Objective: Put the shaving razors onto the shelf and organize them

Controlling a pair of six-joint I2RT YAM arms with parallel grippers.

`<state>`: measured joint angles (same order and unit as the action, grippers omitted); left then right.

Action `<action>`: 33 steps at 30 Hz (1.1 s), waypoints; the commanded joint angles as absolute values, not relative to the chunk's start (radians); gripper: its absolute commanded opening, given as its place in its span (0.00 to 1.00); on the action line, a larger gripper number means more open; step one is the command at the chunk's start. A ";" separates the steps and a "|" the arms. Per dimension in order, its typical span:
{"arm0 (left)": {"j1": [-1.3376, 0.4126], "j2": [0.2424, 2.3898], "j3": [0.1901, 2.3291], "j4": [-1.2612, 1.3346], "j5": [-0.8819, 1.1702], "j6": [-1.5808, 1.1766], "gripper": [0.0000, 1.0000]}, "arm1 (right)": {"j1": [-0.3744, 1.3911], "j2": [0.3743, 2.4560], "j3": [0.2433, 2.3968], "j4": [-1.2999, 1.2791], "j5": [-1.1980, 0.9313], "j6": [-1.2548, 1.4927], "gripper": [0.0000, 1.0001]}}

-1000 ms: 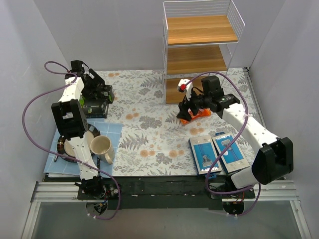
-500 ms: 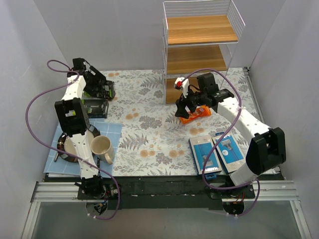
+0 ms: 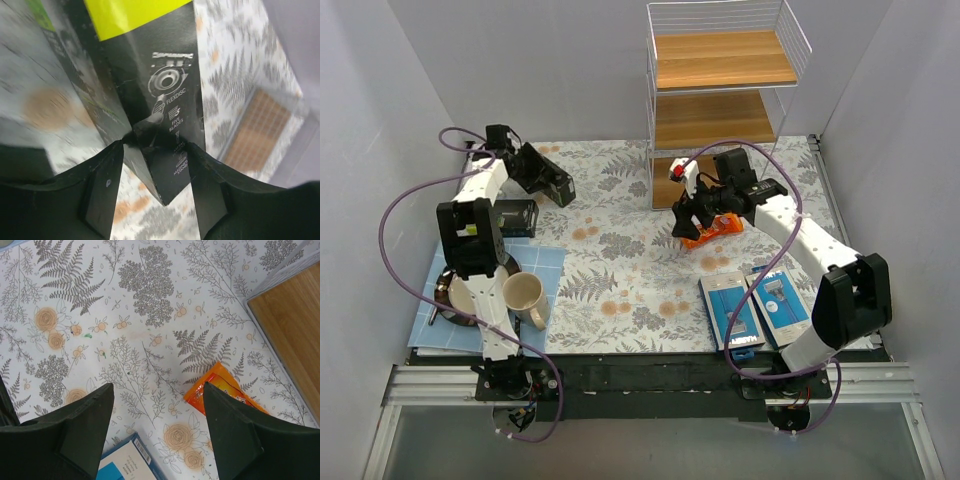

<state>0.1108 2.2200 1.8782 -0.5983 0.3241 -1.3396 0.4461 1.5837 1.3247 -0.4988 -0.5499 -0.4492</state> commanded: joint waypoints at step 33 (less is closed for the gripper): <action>-0.233 1.347 1.227 -0.839 0.462 -0.925 0.72 | 0.451 1.359 1.153 -0.459 -0.623 -0.469 0.79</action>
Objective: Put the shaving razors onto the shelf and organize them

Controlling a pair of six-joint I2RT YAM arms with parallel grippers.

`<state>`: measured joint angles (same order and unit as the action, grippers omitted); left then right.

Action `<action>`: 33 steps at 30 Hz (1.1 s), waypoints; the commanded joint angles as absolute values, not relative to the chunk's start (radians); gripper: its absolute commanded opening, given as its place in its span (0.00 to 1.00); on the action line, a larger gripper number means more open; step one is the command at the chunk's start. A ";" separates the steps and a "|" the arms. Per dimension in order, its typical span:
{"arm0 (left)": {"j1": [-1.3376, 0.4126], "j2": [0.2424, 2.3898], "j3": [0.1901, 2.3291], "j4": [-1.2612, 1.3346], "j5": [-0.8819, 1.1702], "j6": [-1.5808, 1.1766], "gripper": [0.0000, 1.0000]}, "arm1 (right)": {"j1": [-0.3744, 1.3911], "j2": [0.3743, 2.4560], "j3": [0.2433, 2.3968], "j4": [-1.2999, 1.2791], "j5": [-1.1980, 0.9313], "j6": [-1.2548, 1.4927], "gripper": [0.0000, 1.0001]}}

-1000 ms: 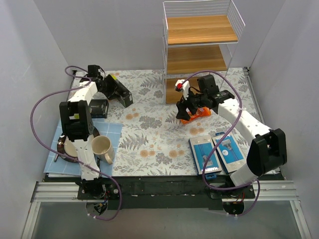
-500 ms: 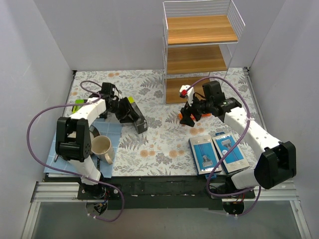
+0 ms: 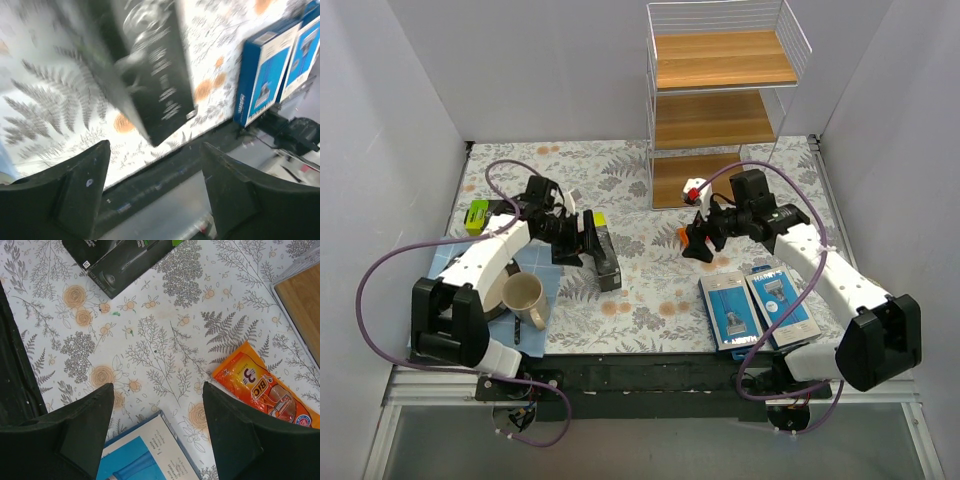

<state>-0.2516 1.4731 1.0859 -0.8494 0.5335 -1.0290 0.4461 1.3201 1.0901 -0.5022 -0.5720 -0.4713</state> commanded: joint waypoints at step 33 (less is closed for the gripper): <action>0.185 1.216 1.292 -0.687 0.319 -1.095 0.59 | 0.922 2.054 1.743 -0.362 0.023 0.204 0.99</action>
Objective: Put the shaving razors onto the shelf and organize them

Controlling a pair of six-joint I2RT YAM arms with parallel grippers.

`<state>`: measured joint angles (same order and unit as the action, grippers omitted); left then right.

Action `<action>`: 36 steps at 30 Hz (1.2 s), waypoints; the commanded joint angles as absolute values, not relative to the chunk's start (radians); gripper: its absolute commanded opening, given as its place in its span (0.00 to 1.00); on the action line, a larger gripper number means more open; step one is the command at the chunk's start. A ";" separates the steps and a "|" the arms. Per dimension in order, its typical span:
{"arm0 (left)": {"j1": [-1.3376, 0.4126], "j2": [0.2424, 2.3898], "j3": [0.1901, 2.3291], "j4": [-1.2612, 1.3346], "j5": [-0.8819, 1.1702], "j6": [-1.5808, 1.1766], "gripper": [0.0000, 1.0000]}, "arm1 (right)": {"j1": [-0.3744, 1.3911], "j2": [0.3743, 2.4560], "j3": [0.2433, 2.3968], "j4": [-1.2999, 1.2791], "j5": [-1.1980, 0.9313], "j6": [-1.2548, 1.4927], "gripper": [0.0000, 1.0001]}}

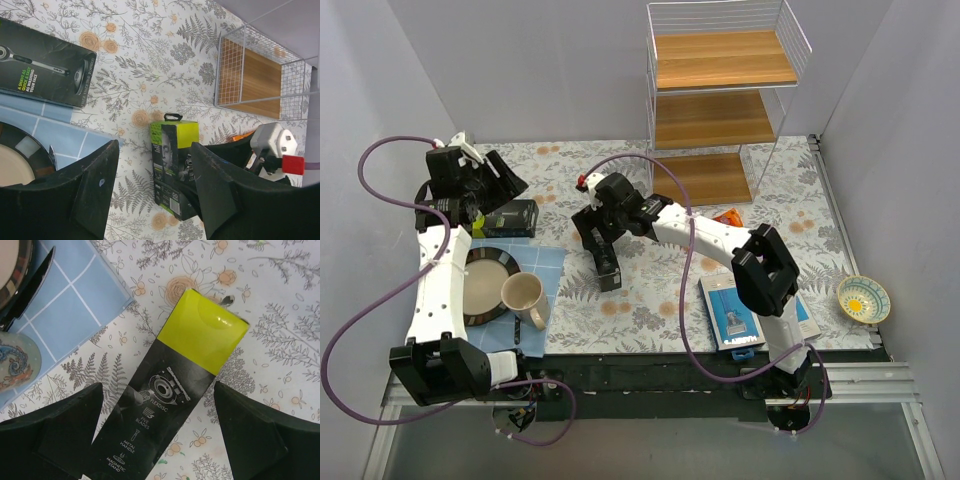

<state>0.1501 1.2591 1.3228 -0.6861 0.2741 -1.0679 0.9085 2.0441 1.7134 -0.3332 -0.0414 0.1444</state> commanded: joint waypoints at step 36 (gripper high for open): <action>0.104 1.347 1.120 -0.459 1.124 -1.220 0.70 | 0.816 1.107 0.726 0.196 -0.448 -1.223 0.23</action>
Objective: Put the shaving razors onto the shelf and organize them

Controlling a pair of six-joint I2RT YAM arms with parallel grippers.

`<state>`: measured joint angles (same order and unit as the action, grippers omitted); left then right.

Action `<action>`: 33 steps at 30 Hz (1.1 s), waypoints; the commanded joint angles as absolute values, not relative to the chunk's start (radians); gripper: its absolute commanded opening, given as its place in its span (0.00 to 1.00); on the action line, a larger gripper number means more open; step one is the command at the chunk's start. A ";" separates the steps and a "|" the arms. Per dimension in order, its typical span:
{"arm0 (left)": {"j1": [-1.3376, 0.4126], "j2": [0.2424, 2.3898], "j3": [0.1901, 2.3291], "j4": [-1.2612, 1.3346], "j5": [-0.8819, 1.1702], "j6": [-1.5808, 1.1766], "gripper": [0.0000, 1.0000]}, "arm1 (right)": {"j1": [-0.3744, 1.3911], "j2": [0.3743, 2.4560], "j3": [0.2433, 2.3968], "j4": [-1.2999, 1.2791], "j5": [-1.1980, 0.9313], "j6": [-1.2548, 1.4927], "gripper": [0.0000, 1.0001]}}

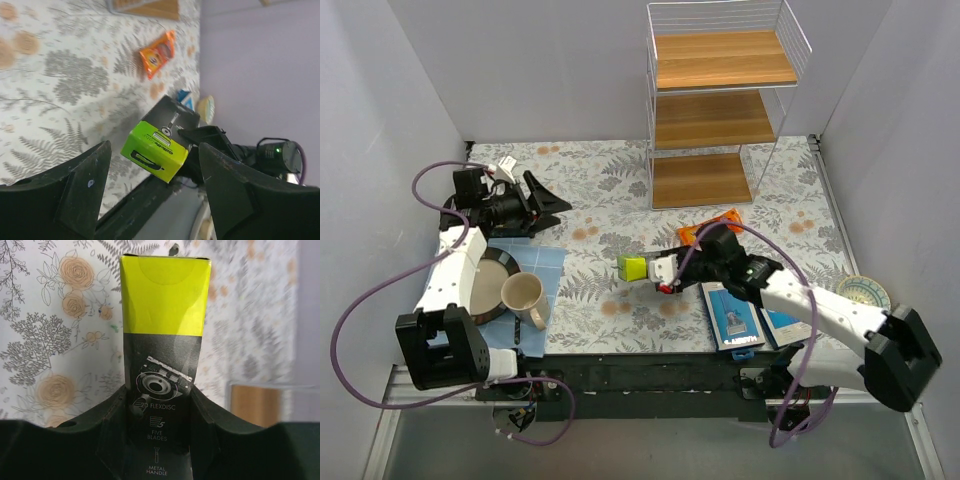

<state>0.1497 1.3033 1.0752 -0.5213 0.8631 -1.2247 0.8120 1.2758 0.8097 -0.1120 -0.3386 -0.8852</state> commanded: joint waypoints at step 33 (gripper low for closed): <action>-0.308 1.646 1.069 -0.253 1.466 -1.367 0.82 | 0.779 0.884 0.529 0.319 -0.526 -1.638 0.27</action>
<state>-0.2756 1.6440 1.0737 -0.2955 1.3994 -1.3312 0.7807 0.9092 0.5064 0.1150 -0.4950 -1.5936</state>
